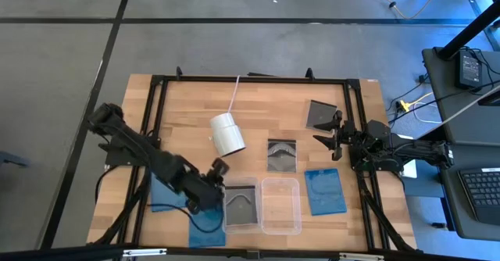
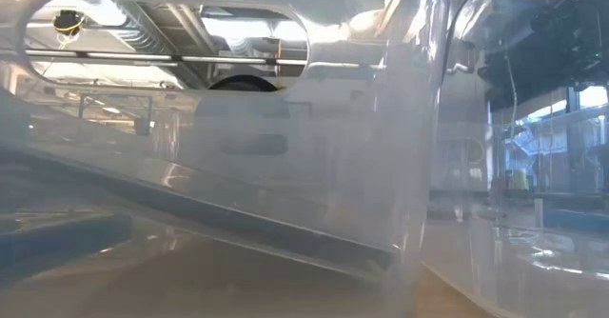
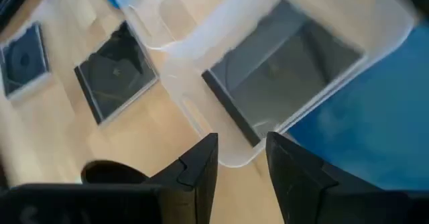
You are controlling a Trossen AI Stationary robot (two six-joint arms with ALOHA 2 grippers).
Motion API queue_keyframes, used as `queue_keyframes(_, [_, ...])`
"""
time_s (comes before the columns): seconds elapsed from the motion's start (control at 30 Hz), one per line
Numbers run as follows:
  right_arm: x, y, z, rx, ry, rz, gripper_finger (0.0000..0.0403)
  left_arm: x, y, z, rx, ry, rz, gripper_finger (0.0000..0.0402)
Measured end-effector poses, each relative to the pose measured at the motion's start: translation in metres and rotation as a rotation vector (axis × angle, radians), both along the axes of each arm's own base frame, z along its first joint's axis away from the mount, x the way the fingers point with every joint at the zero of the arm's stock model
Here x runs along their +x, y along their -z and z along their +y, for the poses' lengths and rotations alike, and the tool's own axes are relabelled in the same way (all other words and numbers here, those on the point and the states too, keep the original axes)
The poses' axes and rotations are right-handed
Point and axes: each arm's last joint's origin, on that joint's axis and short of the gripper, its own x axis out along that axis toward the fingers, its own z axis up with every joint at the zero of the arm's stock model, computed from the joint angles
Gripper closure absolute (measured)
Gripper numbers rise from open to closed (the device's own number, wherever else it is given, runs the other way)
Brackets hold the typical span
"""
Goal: Pick & place jewel cases by type
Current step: Put the top right blue cd case into the right transparent bin
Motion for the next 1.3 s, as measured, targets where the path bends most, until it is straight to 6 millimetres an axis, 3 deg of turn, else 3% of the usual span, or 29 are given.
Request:
queue_keyframes(0.2, [0.0, 0.0, 0.0, 0.001, 0.0, 0.0, 0.021, -0.011, -0.005, 0.039, -0.179, -0.163, -0.165, 0.0277])
queue_keyframes(0.4, [0.0, 0.0, 0.0, 0.002, 0.0, 0.0, 0.021, -0.018, 0.018, 0.073, -0.282, -0.315, -0.297, 0.028])
queue_keyframes(0.6, [0.0, -0.002, 0.001, 0.148, -0.047, -0.044, 0.021, -0.013, 0.039, 0.084, -0.359, -0.335, -0.397, 0.0279])
queue_keyframes(0.77, [-0.002, -0.019, 0.008, 0.174, -0.261, -0.037, 0.021, -0.011, 0.042, 0.08, -0.41, -0.208, -0.441, 0.0277])
queue_keyframes(1.03, [0.003, -0.041, 0.009, 0.406, -0.104, 0.345, 0.021, -0.008, 0.037, 0.085, -0.394, -0.204, -0.504, 0.0281])
queue_keyframes(1.3, [0.034, -0.084, 0.017, 0.533, -0.038, 0.671, 0.021, -0.005, 0.037, 0.094, -0.384, -0.238, -0.51, 0.0277])
